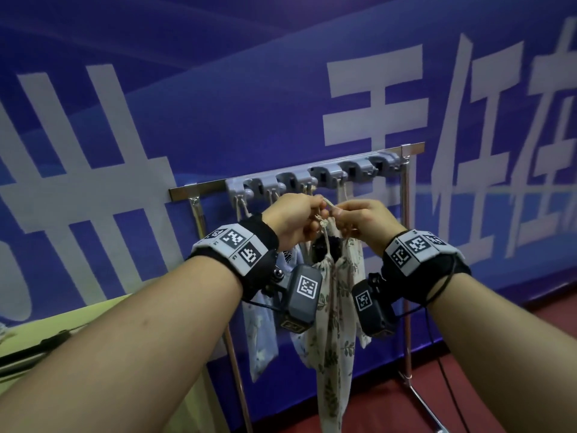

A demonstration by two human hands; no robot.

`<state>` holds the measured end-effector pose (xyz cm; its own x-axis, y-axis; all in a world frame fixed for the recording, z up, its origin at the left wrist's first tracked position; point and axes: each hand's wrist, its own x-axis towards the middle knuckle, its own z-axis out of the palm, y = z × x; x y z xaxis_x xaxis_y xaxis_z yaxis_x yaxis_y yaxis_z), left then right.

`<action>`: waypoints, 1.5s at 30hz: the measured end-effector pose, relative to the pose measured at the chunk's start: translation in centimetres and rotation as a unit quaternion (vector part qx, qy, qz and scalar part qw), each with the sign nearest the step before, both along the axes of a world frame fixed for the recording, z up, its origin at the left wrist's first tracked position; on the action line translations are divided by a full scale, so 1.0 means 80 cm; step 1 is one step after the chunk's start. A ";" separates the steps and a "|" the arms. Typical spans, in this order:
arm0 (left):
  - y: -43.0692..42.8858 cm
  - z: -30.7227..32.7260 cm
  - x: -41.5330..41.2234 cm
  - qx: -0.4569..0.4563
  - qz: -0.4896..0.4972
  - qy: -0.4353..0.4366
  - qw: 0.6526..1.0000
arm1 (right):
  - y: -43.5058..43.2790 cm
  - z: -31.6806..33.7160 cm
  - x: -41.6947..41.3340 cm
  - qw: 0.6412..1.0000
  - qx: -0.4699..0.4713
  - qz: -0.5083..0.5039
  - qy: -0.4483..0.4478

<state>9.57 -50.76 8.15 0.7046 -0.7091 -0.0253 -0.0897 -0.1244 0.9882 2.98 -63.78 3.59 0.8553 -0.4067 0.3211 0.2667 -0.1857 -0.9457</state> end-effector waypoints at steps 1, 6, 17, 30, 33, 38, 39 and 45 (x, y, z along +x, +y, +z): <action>-0.006 0.001 0.000 -0.010 -0.003 0.011 1.000 | -0.008 -0.005 -0.001 1.000 -0.008 -0.007 0.005; -0.039 0.003 -0.005 -0.034 -0.041 0.050 0.997 | -0.039 -0.014 -0.007 0.999 0.031 -0.021 -0.023; -0.146 0.011 0.011 -0.031 -0.065 0.050 0.996 | -0.137 -0.001 -0.014 0.991 -0.019 -0.124 -0.049; -0.219 0.006 0.097 0.154 0.194 -0.466 0.849 | -0.196 0.014 0.078 0.940 -0.132 -0.315 -0.019; -0.231 0.007 0.114 0.152 0.209 -0.479 0.839 | -0.206 0.016 0.091 0.936 -0.166 -0.311 -0.006; -0.252 0.009 0.130 0.159 0.231 -0.476 0.834 | -0.222 0.018 0.115 0.918 -0.177 -0.355 0.001; -0.255 0.008 0.135 0.164 0.243 -0.473 0.831 | -0.224 0.018 0.123 0.917 -0.178 -0.358 -0.002; -0.262 0.002 0.158 0.261 0.202 -0.502 0.799 | -0.228 -0.001 0.144 0.911 -0.208 -0.352 0.056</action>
